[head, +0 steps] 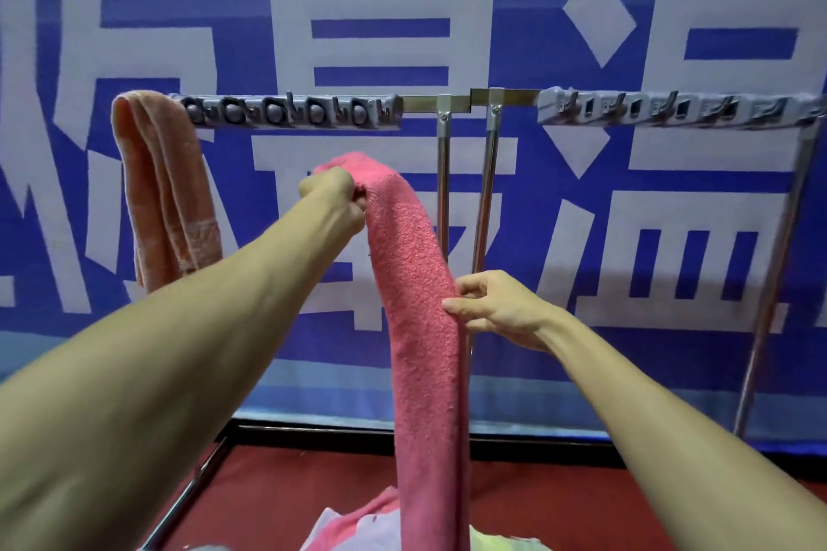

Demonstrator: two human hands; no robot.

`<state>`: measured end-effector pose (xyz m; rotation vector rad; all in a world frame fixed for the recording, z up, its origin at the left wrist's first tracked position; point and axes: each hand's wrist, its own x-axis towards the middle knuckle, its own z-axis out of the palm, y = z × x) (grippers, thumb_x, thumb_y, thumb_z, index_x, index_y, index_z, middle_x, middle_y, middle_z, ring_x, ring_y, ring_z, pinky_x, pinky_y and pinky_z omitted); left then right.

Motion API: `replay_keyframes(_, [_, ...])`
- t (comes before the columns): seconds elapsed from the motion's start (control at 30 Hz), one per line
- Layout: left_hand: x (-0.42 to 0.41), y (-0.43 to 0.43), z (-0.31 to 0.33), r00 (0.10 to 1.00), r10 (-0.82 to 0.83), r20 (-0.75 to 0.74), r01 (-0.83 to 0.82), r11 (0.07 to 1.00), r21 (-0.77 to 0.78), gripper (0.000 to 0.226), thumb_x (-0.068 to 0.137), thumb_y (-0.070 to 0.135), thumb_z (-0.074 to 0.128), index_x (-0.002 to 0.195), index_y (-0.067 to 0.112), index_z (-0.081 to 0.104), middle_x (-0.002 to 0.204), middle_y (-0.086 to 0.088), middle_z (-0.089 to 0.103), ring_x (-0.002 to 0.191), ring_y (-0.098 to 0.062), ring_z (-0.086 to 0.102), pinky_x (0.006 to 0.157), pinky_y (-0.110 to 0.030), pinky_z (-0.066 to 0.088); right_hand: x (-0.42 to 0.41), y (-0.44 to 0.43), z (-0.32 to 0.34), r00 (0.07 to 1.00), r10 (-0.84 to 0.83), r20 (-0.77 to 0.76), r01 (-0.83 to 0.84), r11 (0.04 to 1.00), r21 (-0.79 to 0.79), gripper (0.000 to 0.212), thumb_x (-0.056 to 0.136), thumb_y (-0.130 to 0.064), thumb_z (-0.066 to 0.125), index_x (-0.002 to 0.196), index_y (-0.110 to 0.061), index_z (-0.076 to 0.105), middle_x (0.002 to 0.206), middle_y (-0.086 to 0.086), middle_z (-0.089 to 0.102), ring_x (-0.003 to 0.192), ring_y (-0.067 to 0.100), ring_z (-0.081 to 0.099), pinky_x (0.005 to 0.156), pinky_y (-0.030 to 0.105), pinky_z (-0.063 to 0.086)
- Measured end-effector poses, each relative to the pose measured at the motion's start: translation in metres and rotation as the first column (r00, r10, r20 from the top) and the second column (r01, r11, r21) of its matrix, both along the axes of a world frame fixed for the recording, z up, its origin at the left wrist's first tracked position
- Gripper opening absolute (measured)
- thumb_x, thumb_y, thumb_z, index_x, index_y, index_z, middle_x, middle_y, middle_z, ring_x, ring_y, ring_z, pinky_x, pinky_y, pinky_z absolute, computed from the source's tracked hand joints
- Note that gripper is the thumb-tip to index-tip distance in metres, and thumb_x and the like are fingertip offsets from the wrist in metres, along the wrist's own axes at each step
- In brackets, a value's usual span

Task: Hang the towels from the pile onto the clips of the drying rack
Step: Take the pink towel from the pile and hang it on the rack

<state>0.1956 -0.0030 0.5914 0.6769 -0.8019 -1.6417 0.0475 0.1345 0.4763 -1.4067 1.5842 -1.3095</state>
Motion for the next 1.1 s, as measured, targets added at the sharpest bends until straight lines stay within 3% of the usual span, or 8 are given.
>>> replay_keyframes(0.1, [0.008,-0.016,-0.020,0.994,0.060,-0.092,-0.046,0.987,0.151,0.028,0.096,-0.008,0.031,0.096,0.002,0.058,0.104,-0.015,0.063,0.073,-0.022,0.060,0.054,-0.019,0.052,0.007,-0.001,0.000,0.995,0.073,-0.071,-0.067,0.994,0.086,0.015,0.090,-0.005,0.062,0.102,0.001,0.068,0.094,0.005,0.069,0.087,0.010,0.065,0.078,0.020,0.052])
replay_keyframes(0.33, [0.003,-0.050,-0.091,0.981,0.093,-0.169,-0.038,0.951,0.306,0.029,0.087,-0.009,0.036,0.071,0.009,0.052,0.081,-0.009,0.061,0.058,-0.016,0.053,0.054,-0.026,0.048,0.021,-0.025,0.009,0.970,-0.132,-0.205,0.126,0.991,-0.045,0.016,0.093,0.003,0.052,0.099,0.006,0.067,0.082,0.014,0.058,0.069,0.019,0.052,0.063,0.025,0.046])
replay_keyframes(0.5, [-0.001,-0.044,-0.171,0.874,-0.448,0.186,0.420,0.891,0.173,0.045,0.103,0.037,0.023,0.120,0.005,0.049,0.110,-0.018,0.058,0.099,-0.030,0.062,0.080,-0.046,0.049,0.025,-0.051,0.032,0.947,-0.304,-0.104,0.287,0.946,-0.149,0.021,0.094,0.002,0.049,0.098,-0.002,0.070,0.077,0.005,0.062,0.064,0.009,0.056,0.054,0.020,0.049])
replay_keyframes(0.6, [-0.001,-0.026,-0.196,0.721,-0.593,0.358,0.593,0.796,0.125,0.063,0.099,0.056,0.019,0.103,0.006,0.057,0.092,-0.013,0.061,0.076,-0.023,0.060,0.074,-0.038,0.050,0.021,-0.062,0.043,0.939,-0.343,0.033,0.344,0.926,-0.154,0.021,0.094,0.000,0.050,0.103,-0.004,0.069,0.079,0.003,0.064,0.068,0.011,0.058,0.056,0.024,0.049])
replay_keyframes(0.73, [-0.005,-0.002,-0.191,0.764,-0.471,0.442,0.575,0.807,-0.134,0.063,0.090,0.063,0.037,0.103,0.009,0.065,0.090,-0.011,0.062,0.082,-0.021,0.057,0.078,-0.035,0.049,0.012,-0.067,0.051,0.864,-0.360,0.353,0.429,0.892,-0.140,0.018,0.092,0.003,0.053,0.093,-0.006,0.068,0.079,0.005,0.064,0.069,0.013,0.060,0.059,0.028,0.051])
replay_keyframes(0.87, [-0.004,0.013,-0.174,0.820,-0.285,0.496,0.517,0.740,-0.431,0.013,0.088,0.018,0.065,0.098,0.011,0.070,0.083,0.003,0.073,0.071,-0.006,0.064,0.061,-0.021,0.049,-0.001,-0.060,0.058,0.729,-0.343,0.592,0.503,0.856,-0.123,0.019,0.090,0.009,0.052,0.081,-0.006,0.060,0.074,0.008,0.061,0.064,0.017,0.059,0.062,0.032,0.053])
replay_keyframes(1.0, [-0.012,0.019,-0.161,0.832,-0.182,0.524,0.487,0.692,-0.534,0.008,0.086,0.013,0.068,0.094,0.012,0.070,0.077,0.008,0.071,0.067,0.000,0.063,0.059,-0.016,0.049,-0.016,-0.046,0.059,0.616,-0.299,0.728,0.534,0.839,-0.108,0.011,0.089,0.008,0.055,0.087,-0.003,0.058,0.075,0.010,0.059,0.063,0.018,0.059,0.056,0.031,0.055])
replay_keyframes(1.1, [-0.018,0.020,-0.147,0.839,-0.160,0.520,0.482,0.664,-0.572,0.013,0.087,0.015,0.068,0.099,0.013,0.069,0.082,0.007,0.072,0.071,-0.001,0.065,0.063,-0.018,0.051,-0.019,-0.032,0.055,0.701,-0.279,0.656,0.457,0.882,-0.113,0.020,0.081,0.007,0.066,0.100,0.000,0.061,0.082,0.011,0.063,0.073,0.019,0.062,0.070,0.031,0.056])
